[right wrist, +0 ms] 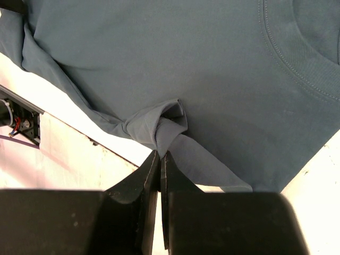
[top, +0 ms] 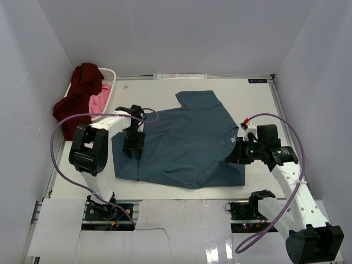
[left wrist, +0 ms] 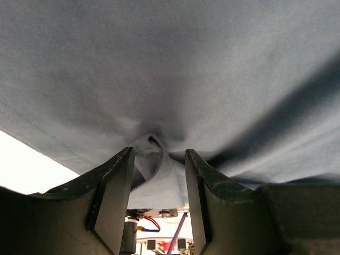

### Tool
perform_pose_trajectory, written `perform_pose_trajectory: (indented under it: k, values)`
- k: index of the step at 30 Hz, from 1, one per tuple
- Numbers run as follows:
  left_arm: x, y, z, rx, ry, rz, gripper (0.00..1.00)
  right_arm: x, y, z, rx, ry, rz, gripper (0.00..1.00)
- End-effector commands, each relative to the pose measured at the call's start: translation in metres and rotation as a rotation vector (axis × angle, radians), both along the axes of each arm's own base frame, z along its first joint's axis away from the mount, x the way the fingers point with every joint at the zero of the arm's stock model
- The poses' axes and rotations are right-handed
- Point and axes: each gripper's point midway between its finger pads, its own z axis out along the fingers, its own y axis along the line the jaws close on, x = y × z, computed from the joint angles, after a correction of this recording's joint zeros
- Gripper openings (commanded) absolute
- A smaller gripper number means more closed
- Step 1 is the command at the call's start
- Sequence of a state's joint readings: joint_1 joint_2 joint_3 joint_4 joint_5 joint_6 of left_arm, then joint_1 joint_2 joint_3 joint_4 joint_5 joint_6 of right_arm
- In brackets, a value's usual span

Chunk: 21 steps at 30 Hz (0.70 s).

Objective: Fold and stack the t-shirts
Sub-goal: Flatten out the tshirt

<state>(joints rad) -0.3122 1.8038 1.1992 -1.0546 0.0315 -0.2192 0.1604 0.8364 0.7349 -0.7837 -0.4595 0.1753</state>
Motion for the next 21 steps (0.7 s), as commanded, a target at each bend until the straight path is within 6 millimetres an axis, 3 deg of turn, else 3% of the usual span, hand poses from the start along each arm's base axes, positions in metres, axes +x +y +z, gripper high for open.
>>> perform_pose_trajectory:
  k: [1,4,11,15,16,17,21]
  values:
    - [0.004,0.006,0.001,0.049,-0.025,-0.001,0.54,0.004,0.004,0.012,0.018,-0.057,0.022,0.08]
    - [0.005,0.008,-0.003,0.067,-0.016,0.002,0.53,0.004,0.004,0.013,0.019,-0.062,0.022,0.08]
    - [0.009,0.005,0.003,0.047,-0.039,0.002,0.38,0.005,0.004,0.011,0.020,-0.060,0.020,0.08]
    - [0.009,0.003,0.007,0.032,-0.048,0.001,0.21,0.005,0.004,0.011,0.016,-0.061,0.017,0.08]
    - [0.009,0.002,0.009,0.024,-0.054,0.002,0.06,0.005,0.004,0.011,0.016,-0.058,0.017,0.08]
    - [0.008,0.001,0.011,0.016,-0.059,0.004,0.00,0.005,0.003,0.010,0.015,-0.056,0.015,0.08]
    - [0.011,-0.001,0.033,-0.010,-0.136,0.016,0.00,0.008,0.003,0.010,0.007,-0.057,0.011,0.08]
